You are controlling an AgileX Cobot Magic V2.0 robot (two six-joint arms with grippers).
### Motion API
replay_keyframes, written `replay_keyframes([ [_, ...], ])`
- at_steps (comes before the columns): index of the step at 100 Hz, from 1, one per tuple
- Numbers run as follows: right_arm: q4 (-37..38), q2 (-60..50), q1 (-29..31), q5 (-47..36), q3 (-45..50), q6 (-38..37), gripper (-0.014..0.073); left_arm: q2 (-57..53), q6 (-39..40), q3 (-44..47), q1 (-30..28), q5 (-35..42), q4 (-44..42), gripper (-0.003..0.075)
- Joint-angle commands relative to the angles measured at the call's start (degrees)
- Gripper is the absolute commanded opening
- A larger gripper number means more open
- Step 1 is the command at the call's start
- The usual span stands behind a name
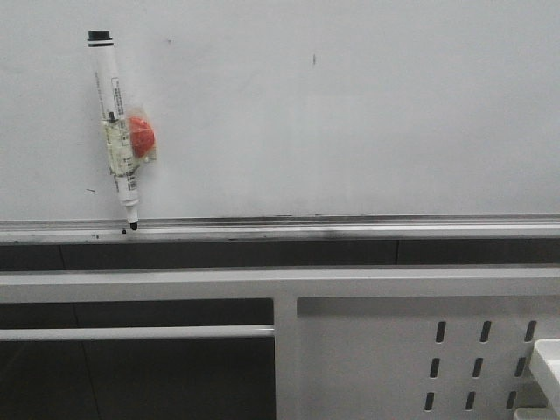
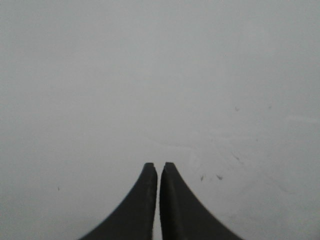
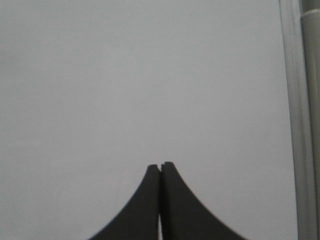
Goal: Write number 1 on whiteboard
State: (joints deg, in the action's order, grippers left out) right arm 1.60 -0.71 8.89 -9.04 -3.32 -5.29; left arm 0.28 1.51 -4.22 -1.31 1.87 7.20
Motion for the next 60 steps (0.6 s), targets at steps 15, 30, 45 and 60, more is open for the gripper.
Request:
replay_keyframes([
  [15,-0.75,6.29,0.24,30.93,-23.14,-1.81,-0.0069,12.10,0.71,-16.20,0.09,-9.99,7.38,-0.0020],
  [30,-2.72,12.34,0.24,30.80,-29.17,-1.81,-0.0069,19.21,0.71,-19.73,0.09,1.18,7.52,-0.0020],
  [45,-6.01,13.77,0.24,29.42,-29.39,-1.81,-0.0069,21.99,0.71,-19.73,0.09,5.05,7.57,-0.0020],
  [60,-7.79,15.55,0.24,32.55,-29.39,-1.81,-0.0069,21.99,0.71,-19.73,0.09,1.34,7.31,-0.0018],
])
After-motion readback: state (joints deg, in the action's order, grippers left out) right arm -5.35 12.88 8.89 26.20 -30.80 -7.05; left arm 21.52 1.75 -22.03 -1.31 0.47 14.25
